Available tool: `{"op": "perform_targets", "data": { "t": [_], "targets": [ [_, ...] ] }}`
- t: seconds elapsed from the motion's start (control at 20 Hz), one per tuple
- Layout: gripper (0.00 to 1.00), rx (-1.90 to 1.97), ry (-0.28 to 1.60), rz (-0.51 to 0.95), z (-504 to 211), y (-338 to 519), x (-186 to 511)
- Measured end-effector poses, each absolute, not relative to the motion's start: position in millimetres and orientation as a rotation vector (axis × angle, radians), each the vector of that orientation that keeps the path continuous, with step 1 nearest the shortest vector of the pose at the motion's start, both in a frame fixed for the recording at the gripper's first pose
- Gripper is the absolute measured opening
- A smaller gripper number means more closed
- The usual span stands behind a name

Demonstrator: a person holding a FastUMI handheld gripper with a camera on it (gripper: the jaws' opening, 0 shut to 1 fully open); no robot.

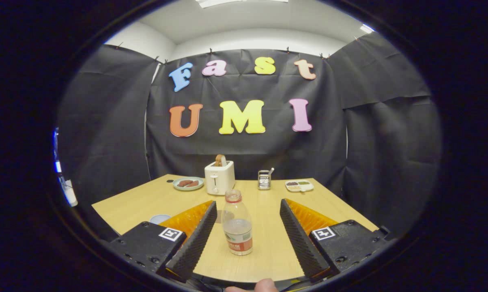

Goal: Take the bottle from table, then pour the juice into the cup, finally place the bottle on the coaster

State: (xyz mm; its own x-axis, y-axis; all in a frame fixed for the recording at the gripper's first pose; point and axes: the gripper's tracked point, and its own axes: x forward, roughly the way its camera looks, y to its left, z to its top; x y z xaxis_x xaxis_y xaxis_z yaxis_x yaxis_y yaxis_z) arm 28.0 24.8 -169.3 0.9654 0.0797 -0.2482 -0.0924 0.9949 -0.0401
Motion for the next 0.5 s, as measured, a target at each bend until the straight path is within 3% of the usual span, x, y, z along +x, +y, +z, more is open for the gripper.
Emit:
{"op": "perform_targets", "data": {
  "t": [0.5],
  "targets": [
    [1.0, -0.052, 0.413, 0.085, -261.8, 22.2, 48.5]
  ]
}}
